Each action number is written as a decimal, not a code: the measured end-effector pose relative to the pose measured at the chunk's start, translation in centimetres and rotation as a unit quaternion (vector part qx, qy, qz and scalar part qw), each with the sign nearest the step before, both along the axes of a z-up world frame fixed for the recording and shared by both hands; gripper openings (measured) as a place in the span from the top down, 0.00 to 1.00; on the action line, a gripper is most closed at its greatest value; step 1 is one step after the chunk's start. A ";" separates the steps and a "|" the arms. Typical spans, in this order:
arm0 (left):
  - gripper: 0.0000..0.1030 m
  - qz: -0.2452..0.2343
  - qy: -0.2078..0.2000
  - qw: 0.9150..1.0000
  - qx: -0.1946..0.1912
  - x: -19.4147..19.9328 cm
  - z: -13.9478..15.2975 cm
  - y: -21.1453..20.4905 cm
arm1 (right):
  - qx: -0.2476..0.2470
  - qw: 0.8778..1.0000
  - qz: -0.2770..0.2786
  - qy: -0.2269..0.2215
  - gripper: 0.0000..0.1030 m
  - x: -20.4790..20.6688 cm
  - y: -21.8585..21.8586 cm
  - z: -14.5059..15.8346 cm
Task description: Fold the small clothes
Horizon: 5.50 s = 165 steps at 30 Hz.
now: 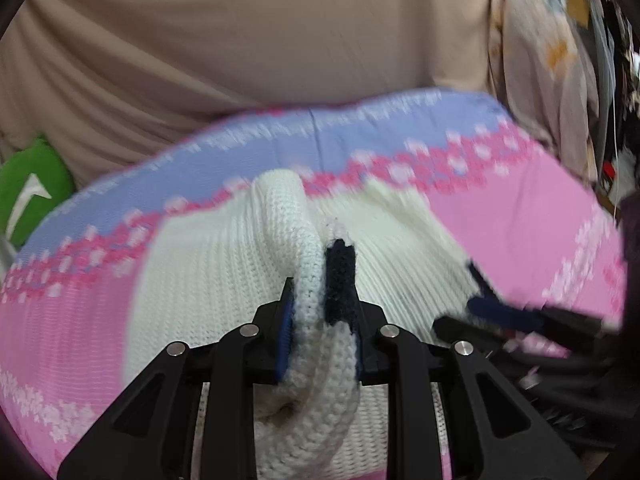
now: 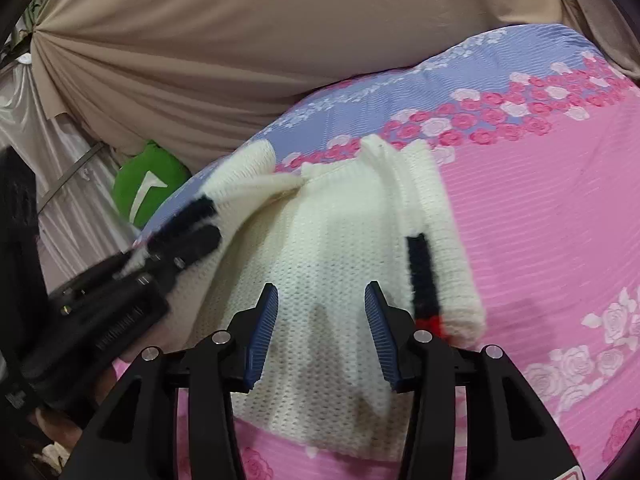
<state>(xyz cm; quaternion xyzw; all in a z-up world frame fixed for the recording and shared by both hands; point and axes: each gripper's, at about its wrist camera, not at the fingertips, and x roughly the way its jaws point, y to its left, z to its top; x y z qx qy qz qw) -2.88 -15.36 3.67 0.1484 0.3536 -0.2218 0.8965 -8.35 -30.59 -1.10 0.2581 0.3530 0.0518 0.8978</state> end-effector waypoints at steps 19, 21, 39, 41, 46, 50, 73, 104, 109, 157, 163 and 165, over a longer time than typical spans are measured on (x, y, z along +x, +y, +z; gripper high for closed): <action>0.23 0.035 0.032 0.998 -0.029 -5.0 -0.5 14.0 | 0.094 0.982 0.149 0.068 0.42 8.8 7.0 -0.2; 0.23 0.045 0.042 0.998 -0.025 -4.3 -1.6 14.1 | 0.102 0.979 0.161 0.065 0.77 9.0 7.5 0.0; 0.26 -0.020 0.072 0.996 -0.054 -4.4 -0.6 13.4 | 0.049 0.997 0.047 -0.021 0.58 -1.3 -2.8 5.4; 0.22 -0.022 0.069 0.994 -0.080 -4.8 0.9 14.4 | 0.042 0.996 0.074 -0.035 0.45 -2.9 -1.4 6.4; 0.19 -0.017 0.059 0.992 -0.106 -3.5 2.6 13.3 | 0.020 0.993 0.113 -0.004 0.42 -3.2 1.9 4.2; 0.22 -0.025 0.094 0.992 -0.084 -1.9 0.9 10.8 | 0.017 0.994 0.112 -0.004 0.90 -3.3 2.1 3.5; 0.29 -0.031 0.069 0.994 -0.075 -3.0 2.9 11.0 | 0.022 0.997 0.058 -0.038 0.43 -0.5 -3.7 6.7; 0.23 0.005 0.091 0.996 -0.004 -0.4 -2.4 5.4 | -0.034 0.997 0.058 0.047 0.83 -6.3 -1.6 0.3; 0.16 0.023 0.079 0.997 -0.002 -0.8 -1.3 5.3 | -0.038 0.998 0.044 -0.001 0.75 -7.0 -2.5 3.7; 0.04 0.035 0.231 0.962 -0.139 6.8 -4.9 4.6 | 0.086 0.994 0.046 0.048 0.19 2.9 -2.9 -1.8; 0.04 0.026 0.230 0.962 -0.145 7.4 -5.2 4.3 | 0.084 0.995 0.048 0.038 0.21 3.7 -3.0 -1.9; 0.04 0.018 0.229 0.962 -0.148 7.4 -5.2 4.3 | 0.083 0.995 0.044 0.038 0.36 3.8 -3.1 -1.9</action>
